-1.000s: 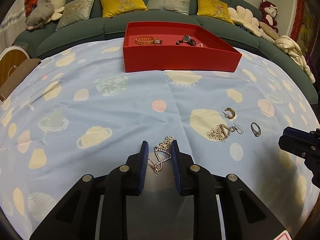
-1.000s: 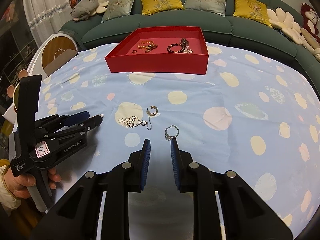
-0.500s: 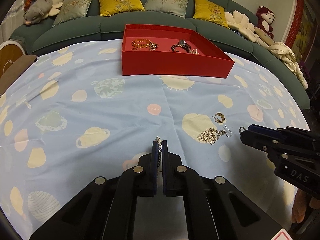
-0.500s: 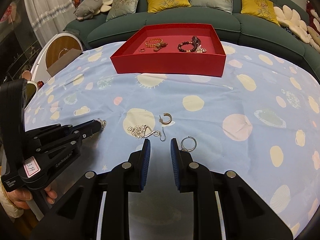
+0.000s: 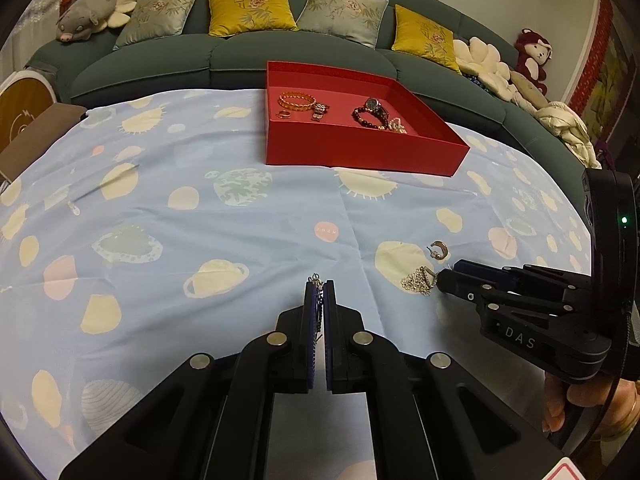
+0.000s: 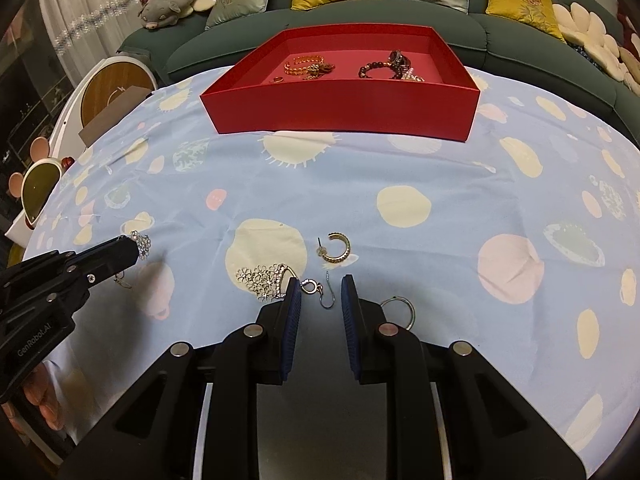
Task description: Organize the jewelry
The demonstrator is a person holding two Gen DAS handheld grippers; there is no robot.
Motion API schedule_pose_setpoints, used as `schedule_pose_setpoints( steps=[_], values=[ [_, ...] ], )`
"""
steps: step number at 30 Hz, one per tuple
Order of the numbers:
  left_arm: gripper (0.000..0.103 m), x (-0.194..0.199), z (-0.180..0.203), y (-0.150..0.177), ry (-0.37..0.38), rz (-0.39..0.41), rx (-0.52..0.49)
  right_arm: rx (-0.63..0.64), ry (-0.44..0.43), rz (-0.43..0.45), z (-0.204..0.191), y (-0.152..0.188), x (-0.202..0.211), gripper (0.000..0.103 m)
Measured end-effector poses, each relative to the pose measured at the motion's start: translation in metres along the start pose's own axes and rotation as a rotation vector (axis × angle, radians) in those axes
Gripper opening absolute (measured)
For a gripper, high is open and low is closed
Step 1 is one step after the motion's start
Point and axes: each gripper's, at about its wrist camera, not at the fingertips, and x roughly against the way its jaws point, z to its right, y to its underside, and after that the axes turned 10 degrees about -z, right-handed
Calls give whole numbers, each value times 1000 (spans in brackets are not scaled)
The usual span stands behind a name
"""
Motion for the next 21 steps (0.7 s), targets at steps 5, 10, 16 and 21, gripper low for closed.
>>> schedule_pose_setpoints(
  steps=[5, 10, 16, 21],
  values=[
    [2, 1, -2, 0, -1, 1, 2, 18, 11, 4, -4, 0, 0, 10],
    [2, 1, -2, 0, 0, 1, 3, 32, 4, 17, -7, 2, 6, 2],
    [2, 2, 1, 1, 5, 1, -5, 44, -21, 63, -8, 4, 28, 0],
    [2, 0, 8, 1, 3, -3, -16, 39, -40, 100, -5, 4, 45, 0]
  ],
)
